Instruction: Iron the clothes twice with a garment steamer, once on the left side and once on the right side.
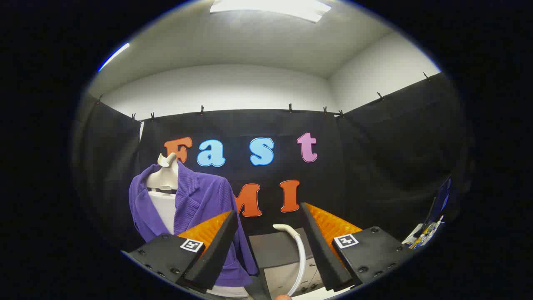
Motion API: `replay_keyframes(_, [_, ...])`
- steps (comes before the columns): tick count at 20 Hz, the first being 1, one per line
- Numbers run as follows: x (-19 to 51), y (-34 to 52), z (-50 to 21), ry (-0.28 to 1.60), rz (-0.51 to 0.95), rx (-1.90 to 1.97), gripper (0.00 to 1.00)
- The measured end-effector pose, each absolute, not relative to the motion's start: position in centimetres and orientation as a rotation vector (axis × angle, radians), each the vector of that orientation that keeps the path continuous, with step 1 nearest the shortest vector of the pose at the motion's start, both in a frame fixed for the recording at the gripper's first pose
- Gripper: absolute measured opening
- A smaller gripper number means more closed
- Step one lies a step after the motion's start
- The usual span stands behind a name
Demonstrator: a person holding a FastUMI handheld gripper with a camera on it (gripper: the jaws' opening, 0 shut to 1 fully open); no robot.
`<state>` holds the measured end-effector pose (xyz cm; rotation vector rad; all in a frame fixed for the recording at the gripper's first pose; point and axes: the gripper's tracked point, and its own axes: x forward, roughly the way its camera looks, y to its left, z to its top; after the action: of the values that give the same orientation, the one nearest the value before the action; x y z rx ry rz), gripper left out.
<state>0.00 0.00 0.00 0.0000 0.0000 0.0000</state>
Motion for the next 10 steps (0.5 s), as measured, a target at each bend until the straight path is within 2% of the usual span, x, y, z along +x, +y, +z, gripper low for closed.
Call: replay_keyframes(10, [-1.01, -0.52, -0.04, 0.009, -0.040, -0.007, 0.98])
